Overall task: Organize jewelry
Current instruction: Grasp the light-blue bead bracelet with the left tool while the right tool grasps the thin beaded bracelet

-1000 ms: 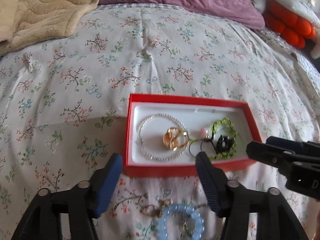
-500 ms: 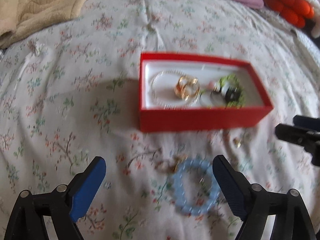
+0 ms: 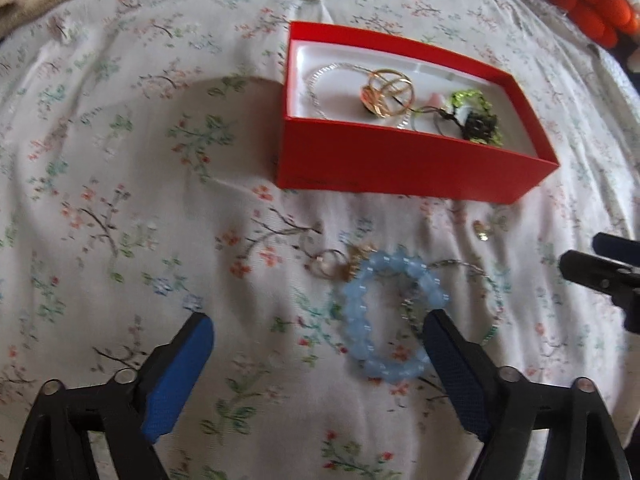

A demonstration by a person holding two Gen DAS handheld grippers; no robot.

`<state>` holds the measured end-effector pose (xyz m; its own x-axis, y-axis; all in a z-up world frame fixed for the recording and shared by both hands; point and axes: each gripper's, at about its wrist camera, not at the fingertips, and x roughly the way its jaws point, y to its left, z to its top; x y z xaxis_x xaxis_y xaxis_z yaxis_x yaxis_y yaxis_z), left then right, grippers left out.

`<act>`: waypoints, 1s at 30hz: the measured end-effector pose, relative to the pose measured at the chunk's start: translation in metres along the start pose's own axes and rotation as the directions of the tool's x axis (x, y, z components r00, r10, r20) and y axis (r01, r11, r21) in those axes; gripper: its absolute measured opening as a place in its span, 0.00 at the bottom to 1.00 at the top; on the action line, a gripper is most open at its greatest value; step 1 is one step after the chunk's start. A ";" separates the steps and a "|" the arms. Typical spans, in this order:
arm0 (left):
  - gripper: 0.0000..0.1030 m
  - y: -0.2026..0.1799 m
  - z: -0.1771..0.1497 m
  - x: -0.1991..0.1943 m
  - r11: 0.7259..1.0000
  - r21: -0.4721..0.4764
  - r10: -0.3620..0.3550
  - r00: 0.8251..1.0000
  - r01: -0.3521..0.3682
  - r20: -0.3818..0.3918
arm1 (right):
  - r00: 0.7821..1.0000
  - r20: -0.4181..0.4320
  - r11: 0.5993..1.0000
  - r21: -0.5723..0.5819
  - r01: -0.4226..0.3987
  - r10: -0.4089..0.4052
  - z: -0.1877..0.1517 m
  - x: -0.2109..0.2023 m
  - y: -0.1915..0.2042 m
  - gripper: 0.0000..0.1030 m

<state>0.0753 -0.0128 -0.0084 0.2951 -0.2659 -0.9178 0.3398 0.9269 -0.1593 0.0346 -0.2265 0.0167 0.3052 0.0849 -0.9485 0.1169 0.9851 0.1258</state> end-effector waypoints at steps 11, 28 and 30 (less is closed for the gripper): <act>0.30 -0.025 0.001 0.025 0.998 0.055 -0.023 0.997 0.027 -0.074 | 1.000 -0.014 1.000 -0.008 0.002 -0.002 -0.001 0.003 0.005 0.72; 0.08 -0.034 0.001 -0.005 0.995 0.102 -0.002 1.000 0.000 0.024 | 0.999 -0.030 0.999 -0.028 -0.023 0.022 0.003 0.011 0.025 0.72; 0.08 -0.027 -0.002 -0.012 0.995 0.099 -0.012 0.999 0.009 0.032 | 0.999 -0.036 0.999 -0.037 -0.029 0.028 0.003 0.014 0.031 0.72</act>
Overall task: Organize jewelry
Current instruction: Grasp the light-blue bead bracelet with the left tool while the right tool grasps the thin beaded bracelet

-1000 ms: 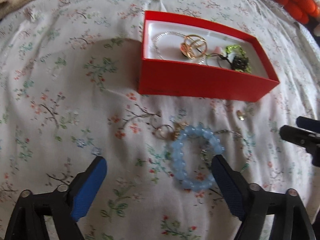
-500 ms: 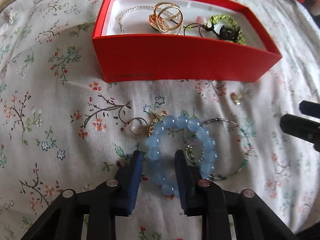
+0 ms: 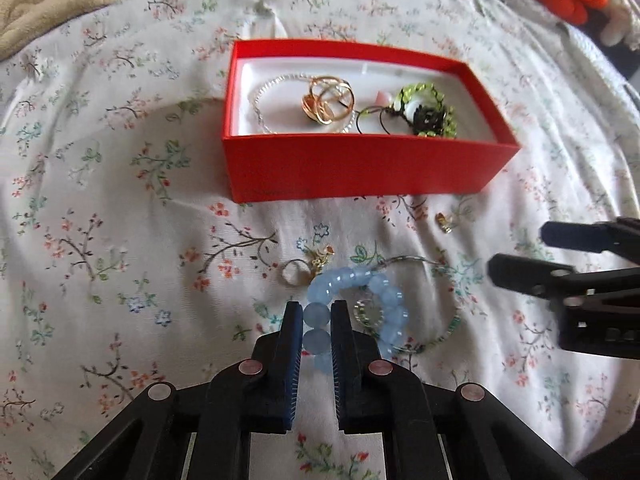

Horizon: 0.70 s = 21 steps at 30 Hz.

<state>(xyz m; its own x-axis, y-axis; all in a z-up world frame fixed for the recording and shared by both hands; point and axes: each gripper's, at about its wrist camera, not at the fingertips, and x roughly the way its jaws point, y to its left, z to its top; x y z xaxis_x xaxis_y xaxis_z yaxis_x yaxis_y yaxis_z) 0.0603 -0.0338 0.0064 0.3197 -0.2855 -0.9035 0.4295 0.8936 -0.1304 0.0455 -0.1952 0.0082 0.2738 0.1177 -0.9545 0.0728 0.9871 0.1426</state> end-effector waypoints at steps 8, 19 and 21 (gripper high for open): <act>0.08 0.025 -0.010 -0.008 1.000 -0.021 -0.011 1.000 0.011 0.001 | 0.997 -0.026 0.998 0.004 -0.066 0.066 0.001 0.010 0.018 0.72; 0.08 0.040 -0.016 0.008 0.999 -0.042 0.019 0.999 -0.020 -0.038 | 0.983 -0.079 0.984 -0.045 -0.170 0.166 0.001 0.029 0.058 0.40; 0.08 0.041 -0.016 0.010 0.999 -0.042 0.024 0.999 -0.026 -0.042 | 0.985 -0.088 0.986 -0.062 -0.152 0.146 0.000 0.035 0.064 0.30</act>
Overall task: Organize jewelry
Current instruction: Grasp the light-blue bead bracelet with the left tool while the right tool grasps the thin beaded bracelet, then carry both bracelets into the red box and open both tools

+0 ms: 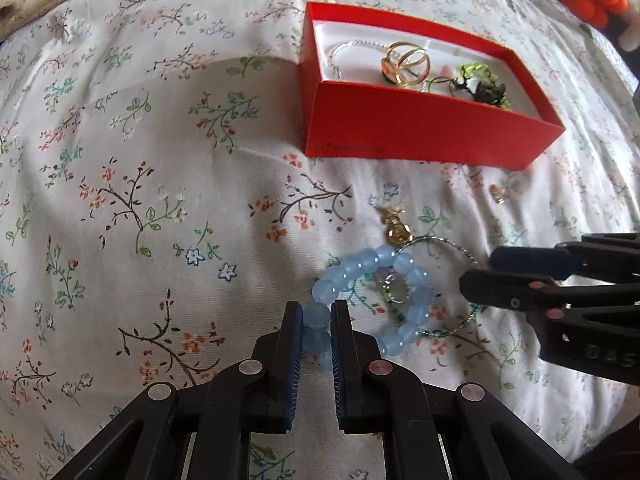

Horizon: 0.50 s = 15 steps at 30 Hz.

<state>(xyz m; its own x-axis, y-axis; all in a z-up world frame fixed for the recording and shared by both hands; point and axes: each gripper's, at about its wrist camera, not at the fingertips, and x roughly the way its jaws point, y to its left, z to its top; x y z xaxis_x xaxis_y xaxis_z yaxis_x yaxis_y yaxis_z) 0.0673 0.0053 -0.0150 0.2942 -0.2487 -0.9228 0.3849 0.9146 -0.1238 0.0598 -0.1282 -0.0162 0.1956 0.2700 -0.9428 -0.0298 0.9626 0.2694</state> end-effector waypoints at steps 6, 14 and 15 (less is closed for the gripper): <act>0.08 0.003 0.003 -0.006 1.000 -0.004 0.004 1.000 -0.004 0.022 | 0.998 0.018 0.998 -0.037 0.052 -0.052 0.003 0.005 0.005 0.06; 0.08 0.010 0.007 -0.021 1.000 -0.027 -0.001 0.998 0.003 0.067 | 0.994 0.092 0.997 -0.052 0.058 -0.053 0.002 -0.020 0.005 0.04; 0.08 0.010 0.007 -0.023 1.000 -0.029 -0.003 0.997 0.005 0.071 | 0.994 0.103 0.998 -0.048 0.049 -0.044 0.002 -0.025 0.004 0.04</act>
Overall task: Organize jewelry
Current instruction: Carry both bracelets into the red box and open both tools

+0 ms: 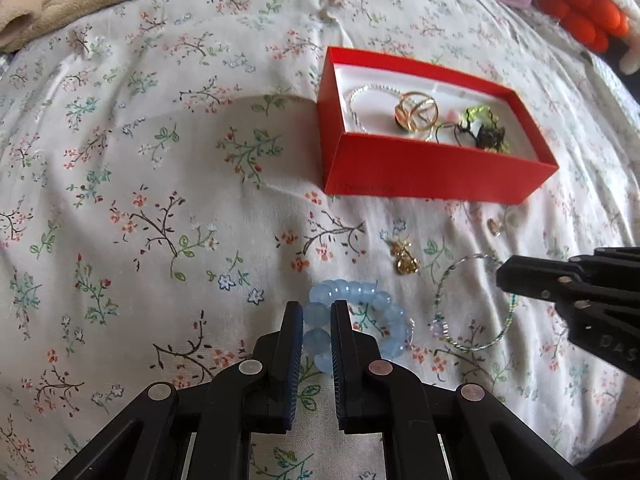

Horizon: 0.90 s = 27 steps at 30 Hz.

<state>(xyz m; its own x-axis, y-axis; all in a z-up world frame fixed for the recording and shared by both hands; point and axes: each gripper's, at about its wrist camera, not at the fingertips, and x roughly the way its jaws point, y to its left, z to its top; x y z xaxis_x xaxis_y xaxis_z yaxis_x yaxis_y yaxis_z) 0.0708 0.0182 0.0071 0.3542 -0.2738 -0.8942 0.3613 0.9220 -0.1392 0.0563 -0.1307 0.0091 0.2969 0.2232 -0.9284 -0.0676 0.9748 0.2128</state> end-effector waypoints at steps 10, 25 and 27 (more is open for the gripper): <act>0.08 -0.011 0.004 -0.021 0.999 0.015 -0.041 0.998 0.040 0.051 | 0.997 0.069 0.999 0.023 -0.029 0.028 0.001 -0.031 -0.013 0.04; 0.08 -0.030 0.031 -0.040 0.995 0.007 -0.096 0.988 0.096 0.124 | 0.993 0.122 0.997 0.072 -0.010 0.001 0.015 -0.047 -0.030 0.04; 0.08 -0.034 0.038 -0.043 0.994 0.002 -0.108 0.985 0.109 0.138 | 0.991 0.133 0.996 0.087 -0.011 -0.001 0.020 -0.050 -0.035 0.04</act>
<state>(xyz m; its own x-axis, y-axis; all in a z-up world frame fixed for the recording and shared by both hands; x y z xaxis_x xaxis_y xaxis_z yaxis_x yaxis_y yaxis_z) 0.0764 -0.0114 0.0663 0.4288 -0.4067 -0.8066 0.3992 0.8863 -0.2347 0.0630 -0.1758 0.0541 0.4210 0.2204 -0.8799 0.0122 0.9686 0.2484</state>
